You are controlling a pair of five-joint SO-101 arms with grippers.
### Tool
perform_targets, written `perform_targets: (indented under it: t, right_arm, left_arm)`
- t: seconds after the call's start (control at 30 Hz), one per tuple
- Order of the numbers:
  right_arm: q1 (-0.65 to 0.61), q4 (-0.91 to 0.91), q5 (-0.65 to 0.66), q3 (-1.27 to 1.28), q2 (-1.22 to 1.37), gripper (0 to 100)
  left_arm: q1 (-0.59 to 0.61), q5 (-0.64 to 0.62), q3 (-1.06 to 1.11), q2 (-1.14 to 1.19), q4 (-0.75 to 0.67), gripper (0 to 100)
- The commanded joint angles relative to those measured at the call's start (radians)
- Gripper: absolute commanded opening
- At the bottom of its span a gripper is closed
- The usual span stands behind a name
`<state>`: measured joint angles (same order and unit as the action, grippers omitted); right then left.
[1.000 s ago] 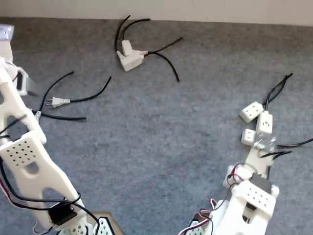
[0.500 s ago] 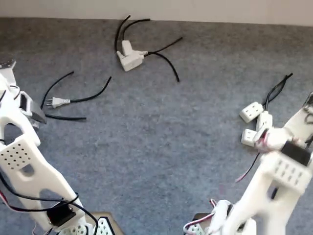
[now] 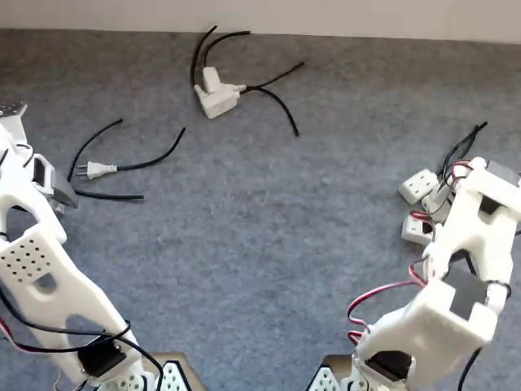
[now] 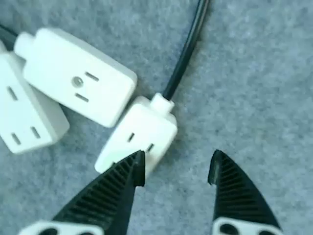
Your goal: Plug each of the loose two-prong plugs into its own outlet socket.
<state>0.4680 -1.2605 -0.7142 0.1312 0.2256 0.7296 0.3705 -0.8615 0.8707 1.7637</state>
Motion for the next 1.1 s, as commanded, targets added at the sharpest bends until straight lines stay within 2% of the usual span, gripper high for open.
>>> perform_targets:
  t: [0.0,0.3,0.5,0.7,0.8,0.9,1.07]
  right_arm:
    - [-0.041,0.058,-0.037,-0.067,0.013,21.4]
    - [-0.054,0.194,-0.038,-0.045,0.031,21.4]
    - [-0.061,0.234,-0.037,-0.025,0.179,21.1]
    - [-0.071,0.001,-0.029,-0.229,0.234,7.1]
    - [-0.124,-0.124,-0.028,-0.334,0.234,7.6]
    - [-0.223,-0.242,-0.028,-0.44,0.232,7.6]
    - [-0.476,-0.367,-0.031,-0.607,0.234,7.6]
  left_arm:
    - [-0.001,-0.002,-0.008,-0.051,0.003,26]
    - [0.001,-0.002,-0.008,-0.051,0.003,26]
    - [-0.001,-0.002,-0.007,-0.051,0.003,26]
    - [0.007,-0.002,-0.004,-0.051,0.003,26]
    - [0.021,-0.002,-0.005,-0.051,0.003,26]
    - [0.03,-0.002,-0.007,-0.051,0.003,26]
    - [0.05,-0.002,-0.005,-0.051,0.003,26]
